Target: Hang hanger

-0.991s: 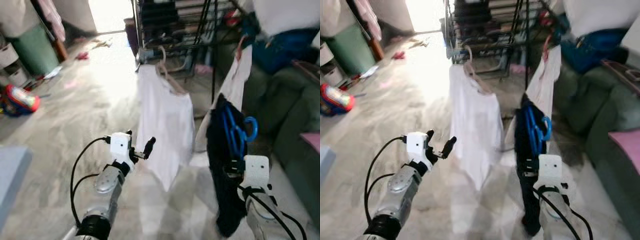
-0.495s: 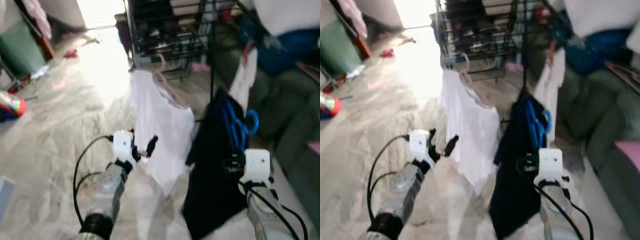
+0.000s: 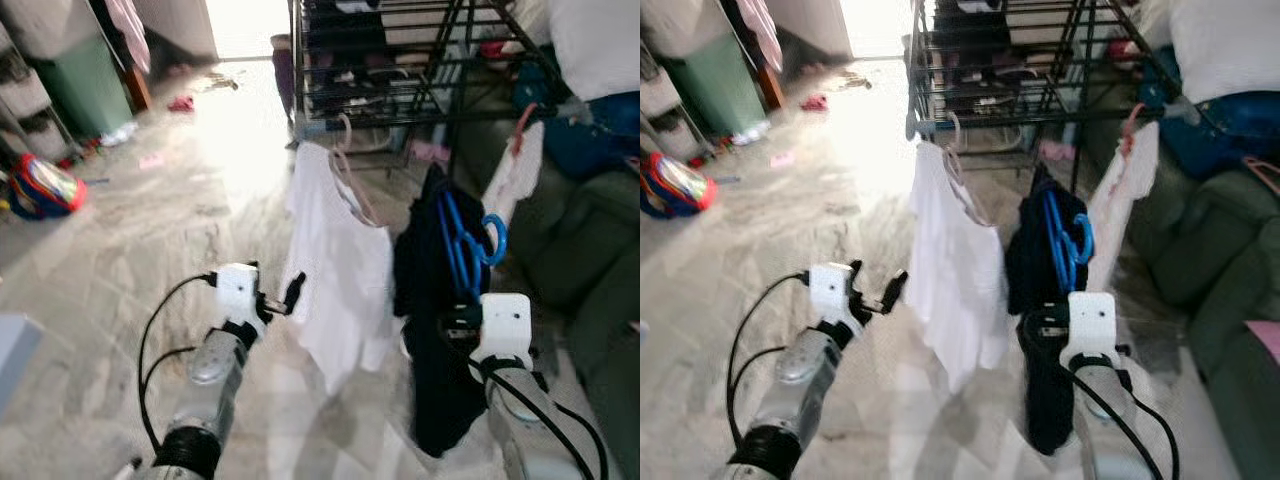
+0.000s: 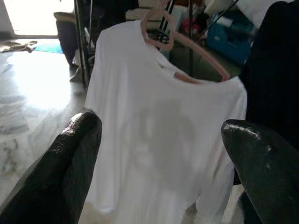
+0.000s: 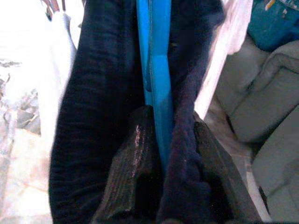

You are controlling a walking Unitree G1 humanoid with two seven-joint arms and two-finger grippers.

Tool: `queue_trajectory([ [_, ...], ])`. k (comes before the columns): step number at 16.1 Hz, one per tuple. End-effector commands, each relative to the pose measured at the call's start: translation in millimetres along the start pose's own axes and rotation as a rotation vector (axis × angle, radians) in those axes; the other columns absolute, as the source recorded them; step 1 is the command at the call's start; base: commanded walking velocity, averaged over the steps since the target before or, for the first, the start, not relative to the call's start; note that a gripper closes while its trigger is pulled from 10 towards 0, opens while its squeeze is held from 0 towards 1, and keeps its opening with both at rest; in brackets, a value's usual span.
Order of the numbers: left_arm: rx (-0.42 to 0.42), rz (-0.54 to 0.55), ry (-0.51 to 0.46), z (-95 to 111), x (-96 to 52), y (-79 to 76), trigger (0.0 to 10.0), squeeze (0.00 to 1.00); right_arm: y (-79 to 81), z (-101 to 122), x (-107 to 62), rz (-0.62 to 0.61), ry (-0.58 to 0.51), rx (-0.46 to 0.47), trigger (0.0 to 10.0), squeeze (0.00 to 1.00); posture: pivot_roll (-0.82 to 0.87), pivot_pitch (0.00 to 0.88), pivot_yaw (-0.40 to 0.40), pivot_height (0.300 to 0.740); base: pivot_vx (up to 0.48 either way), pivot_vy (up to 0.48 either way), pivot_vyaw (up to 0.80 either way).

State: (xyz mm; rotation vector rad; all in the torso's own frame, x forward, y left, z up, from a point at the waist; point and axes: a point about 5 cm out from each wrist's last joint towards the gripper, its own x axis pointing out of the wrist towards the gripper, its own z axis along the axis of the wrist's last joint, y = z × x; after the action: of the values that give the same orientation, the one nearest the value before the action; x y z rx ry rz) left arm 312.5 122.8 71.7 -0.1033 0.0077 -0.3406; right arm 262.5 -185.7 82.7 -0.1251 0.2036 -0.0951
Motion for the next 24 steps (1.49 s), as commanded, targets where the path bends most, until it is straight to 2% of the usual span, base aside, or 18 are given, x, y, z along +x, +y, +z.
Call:
queue_trajectory([
  [1,-0.008,0.002,0.003,0.4,-1.3,4.7,10.0,0.00,1.4,11.0,-0.3,0.001,-0.043,0.002,10.0,0.00,-0.04,0.093,0.053,0.740,0.000,0.000,0.00],
  [4,-0.053,-0.044,-0.013,2.3,-0.9,-1.3,10.0,0.00,-2.8,9.7,0.9,-0.001,-0.024,0.007,10.0,0.00,-0.04,0.095,0.052,0.740,0.000,0.000,0.00],
  [7,-0.059,-0.056,-0.019,2.8,-0.4,-3.7,10.0,0.00,-5.3,9.3,0.8,-0.004,-0.019,0.003,10.0,0.00,-0.04,0.096,0.046,0.740,0.162,0.000,0.00],
  [15,-0.076,-0.086,-0.007,-2.2,-5.1,-6.3,10.0,0.00,-3.4,5.4,2.1,0.024,0.026,0.007,10.0,0.00,-0.04,0.089,0.037,0.740,0.406,0.000,0.00],
  [24,-0.083,-0.110,0.017,-6.8,-6.3,-10.0,10.0,0.00,-12.3,5.5,5.1,-0.026,0.058,0.049,10.0,0.00,-0.05,0.095,0.037,0.740,0.420,0.000,0.00],
])
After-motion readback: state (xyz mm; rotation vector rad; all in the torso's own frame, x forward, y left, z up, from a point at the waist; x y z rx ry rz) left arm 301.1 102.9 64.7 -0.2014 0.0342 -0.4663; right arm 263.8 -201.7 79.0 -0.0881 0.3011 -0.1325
